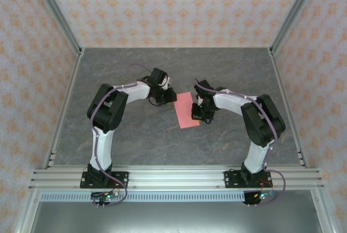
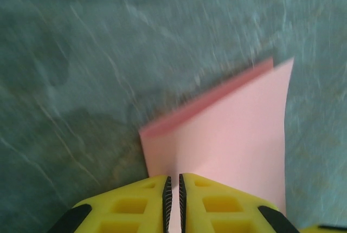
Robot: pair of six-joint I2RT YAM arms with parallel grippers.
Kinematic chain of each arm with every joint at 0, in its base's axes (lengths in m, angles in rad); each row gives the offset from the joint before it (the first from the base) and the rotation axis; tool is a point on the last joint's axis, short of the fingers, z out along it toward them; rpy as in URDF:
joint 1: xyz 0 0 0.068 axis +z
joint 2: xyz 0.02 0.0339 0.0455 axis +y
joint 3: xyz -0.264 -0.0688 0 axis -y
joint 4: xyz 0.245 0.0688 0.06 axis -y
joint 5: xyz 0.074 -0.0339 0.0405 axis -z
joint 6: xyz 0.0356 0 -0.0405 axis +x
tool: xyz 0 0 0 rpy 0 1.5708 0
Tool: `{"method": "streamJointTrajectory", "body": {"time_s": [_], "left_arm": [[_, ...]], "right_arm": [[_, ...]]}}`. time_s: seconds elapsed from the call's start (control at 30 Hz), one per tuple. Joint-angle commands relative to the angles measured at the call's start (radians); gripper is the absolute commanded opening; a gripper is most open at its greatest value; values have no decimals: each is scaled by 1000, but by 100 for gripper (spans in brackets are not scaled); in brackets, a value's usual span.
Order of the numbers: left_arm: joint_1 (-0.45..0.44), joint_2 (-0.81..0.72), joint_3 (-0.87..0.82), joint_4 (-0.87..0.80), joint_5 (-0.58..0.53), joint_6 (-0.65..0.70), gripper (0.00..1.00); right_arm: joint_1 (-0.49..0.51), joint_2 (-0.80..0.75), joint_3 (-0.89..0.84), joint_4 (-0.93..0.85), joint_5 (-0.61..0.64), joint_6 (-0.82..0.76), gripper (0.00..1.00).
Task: Fold a paper plane with a square sheet of paper (fold left side to right side)
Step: First fold the square sheet of paper in half at the center of the table.
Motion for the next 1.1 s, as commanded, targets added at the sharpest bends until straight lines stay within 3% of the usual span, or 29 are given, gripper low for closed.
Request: {"method": "streamJointTrajectory", "body": {"time_s": [0.0, 0.17, 0.37, 0.57, 0.63, 0.77, 1.07], "left_arm": [[58, 56, 64, -17, -105, -30, 17], [83, 48, 96, -5, -81, -27, 17], [80, -109, -27, 49, -50, -16, 18], [14, -155, -74, 43, 12, -23, 18], [-1, -168, -116, 89, -7, -68, 22], [-2, -234, -184, 137, -65, -112, 26], [-2, -524, -347, 66, -277, -64, 38]], "right_arm": [[-9, 74, -51, -100, 171, -17, 8], [-10, 70, -51, -99, 170, -13, 8], [-10, 70, -48, -86, 152, -3, 8], [-10, 71, -45, -54, 110, 4, 9], [-10, 40, -64, 2, 67, 18, 11], [-10, -41, -76, 58, 53, 45, 19], [-3, -187, -70, -52, 229, 13, 54]]}}
